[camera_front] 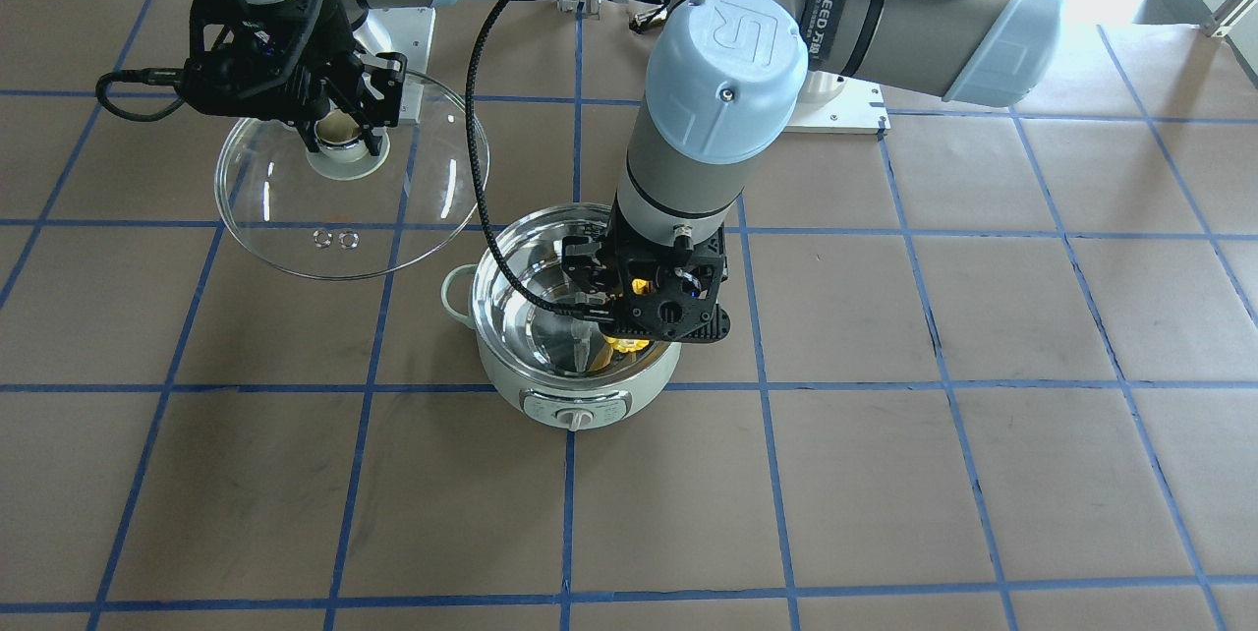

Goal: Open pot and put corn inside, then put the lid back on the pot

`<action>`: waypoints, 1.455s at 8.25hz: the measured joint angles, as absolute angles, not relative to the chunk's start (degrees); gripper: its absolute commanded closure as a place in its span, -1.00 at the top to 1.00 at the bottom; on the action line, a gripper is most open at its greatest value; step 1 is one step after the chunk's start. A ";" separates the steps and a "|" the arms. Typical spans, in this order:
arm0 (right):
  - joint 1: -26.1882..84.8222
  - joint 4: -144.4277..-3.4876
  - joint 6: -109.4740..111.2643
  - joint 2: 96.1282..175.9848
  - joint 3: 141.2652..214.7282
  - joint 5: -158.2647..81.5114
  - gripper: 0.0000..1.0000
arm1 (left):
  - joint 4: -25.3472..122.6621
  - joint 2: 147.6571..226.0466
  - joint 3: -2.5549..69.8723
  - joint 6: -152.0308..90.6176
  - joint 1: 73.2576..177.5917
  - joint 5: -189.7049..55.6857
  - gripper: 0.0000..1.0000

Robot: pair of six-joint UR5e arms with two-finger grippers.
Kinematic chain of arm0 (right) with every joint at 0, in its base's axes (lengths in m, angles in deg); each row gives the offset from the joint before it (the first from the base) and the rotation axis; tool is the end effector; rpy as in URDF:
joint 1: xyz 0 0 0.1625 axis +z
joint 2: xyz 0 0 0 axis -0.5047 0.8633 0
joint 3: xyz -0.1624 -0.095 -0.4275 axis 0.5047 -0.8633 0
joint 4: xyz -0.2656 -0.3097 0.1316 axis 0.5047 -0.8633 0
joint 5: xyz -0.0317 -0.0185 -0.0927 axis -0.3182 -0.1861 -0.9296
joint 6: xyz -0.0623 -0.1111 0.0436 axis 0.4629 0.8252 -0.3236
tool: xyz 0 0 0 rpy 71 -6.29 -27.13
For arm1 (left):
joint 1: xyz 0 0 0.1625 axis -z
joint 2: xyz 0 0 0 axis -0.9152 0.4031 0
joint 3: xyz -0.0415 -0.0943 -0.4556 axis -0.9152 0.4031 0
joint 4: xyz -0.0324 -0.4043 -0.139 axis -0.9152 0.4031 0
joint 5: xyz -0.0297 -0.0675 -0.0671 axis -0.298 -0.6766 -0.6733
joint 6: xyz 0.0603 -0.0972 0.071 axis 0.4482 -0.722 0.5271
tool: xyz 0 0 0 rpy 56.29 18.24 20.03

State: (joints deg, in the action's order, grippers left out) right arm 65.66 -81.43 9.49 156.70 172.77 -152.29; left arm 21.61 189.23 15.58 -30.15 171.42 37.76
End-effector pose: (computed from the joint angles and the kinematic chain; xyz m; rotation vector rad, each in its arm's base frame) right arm 0.1821 -0.4794 0.5096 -0.0519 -3.1183 -0.0783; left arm -0.3197 -0.6082 0.4206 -0.0206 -3.0419 -0.1507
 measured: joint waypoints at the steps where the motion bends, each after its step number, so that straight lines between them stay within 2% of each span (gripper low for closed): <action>1: 65.66 -81.42 9.49 156.69 172.78 -152.28 -1.00 | 20.99 189.75 15.67 -30.28 172.25 37.76 -1.00; 9: 65.70 -81.41 9.45 156.89 172.80 -152.37 -1.00 | 16.86 193.69 18.10 -30.48 175.80 39.26 -1.00; 10: 65.72 -81.45 9.42 156.91 172.80 -152.41 -1.00 | 16.67 193.77 18.91 -30.39 176.01 39.57 -0.75; 11: 65.74 -81.49 9.41 156.93 172.81 -152.43 -1.00 | 16.54 193.83 19.66 -30.28 176.12 40.48 -0.33; 12: 65.75 -81.57 9.40 156.91 172.80 -152.37 -1.00 | 16.20 193.91 20.23 -30.13 176.14 41.34 0.19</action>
